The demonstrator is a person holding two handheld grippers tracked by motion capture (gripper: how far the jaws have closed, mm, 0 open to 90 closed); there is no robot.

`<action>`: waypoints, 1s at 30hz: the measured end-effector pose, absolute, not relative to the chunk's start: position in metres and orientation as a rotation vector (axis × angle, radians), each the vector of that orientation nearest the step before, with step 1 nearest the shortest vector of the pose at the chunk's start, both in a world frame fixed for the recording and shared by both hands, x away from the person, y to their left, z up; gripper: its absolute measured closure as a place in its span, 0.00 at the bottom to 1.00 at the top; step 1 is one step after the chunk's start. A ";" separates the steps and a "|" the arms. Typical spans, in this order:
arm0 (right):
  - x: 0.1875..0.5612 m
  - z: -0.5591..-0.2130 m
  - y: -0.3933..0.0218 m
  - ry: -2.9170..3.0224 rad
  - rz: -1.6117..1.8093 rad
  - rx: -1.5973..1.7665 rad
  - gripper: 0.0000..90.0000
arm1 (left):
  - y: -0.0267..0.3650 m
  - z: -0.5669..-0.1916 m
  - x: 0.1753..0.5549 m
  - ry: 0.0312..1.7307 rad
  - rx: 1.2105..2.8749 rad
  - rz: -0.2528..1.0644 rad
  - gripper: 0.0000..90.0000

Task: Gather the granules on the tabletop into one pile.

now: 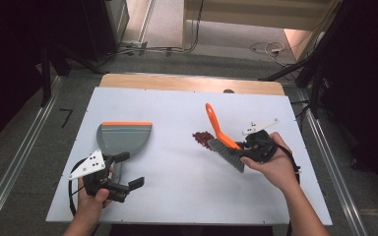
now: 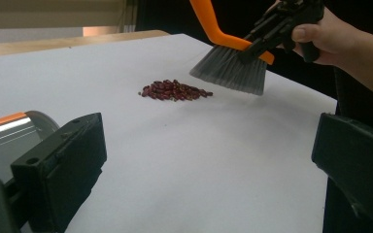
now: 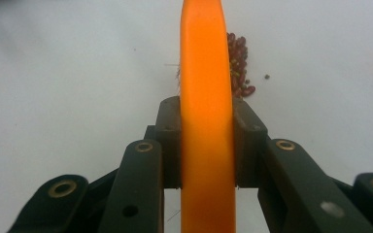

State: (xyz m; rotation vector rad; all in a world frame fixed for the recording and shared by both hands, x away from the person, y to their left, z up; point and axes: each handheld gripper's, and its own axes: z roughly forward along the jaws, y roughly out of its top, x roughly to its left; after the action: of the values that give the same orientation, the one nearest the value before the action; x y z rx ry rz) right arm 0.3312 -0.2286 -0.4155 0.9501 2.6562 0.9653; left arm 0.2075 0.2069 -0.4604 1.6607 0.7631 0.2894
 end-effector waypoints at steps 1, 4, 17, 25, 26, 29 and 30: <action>0.330 -0.416 -0.232 2.652 0.974 0.952 0.76 | 0.207 -0.460 0.208 0.764 1.660 0.291 0.00; 0.324 -0.418 -0.240 2.639 0.983 0.975 0.76 | 0.208 -0.460 0.207 0.766 1.658 0.295 0.00; 0.305 -0.426 -0.281 2.577 1.050 1.081 0.76 | 0.212 -0.459 0.207 0.776 1.646 0.310 0.00; 0.298 -0.429 -0.301 2.544 1.065 1.128 0.76 | 0.213 -0.459 0.207 0.774 1.644 0.316 0.00; 0.297 -0.429 -0.304 2.537 1.065 1.141 0.76 | 0.213 -0.459 0.207 0.775 1.644 0.317 0.00; 0.296 -0.433 -0.314 2.517 1.081 1.185 0.76 | 0.214 -0.459 0.207 0.773 1.647 0.324 0.00; 0.295 -0.434 -0.317 2.512 1.083 1.190 0.76 | 0.214 -0.459 0.207 0.773 1.647 0.326 0.00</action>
State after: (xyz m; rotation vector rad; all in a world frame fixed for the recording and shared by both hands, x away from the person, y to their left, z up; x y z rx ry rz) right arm 0.2951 -0.3174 -0.4344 1.1905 2.5115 1.0834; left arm 0.2065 0.2140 -0.4586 1.6470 0.7730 0.3262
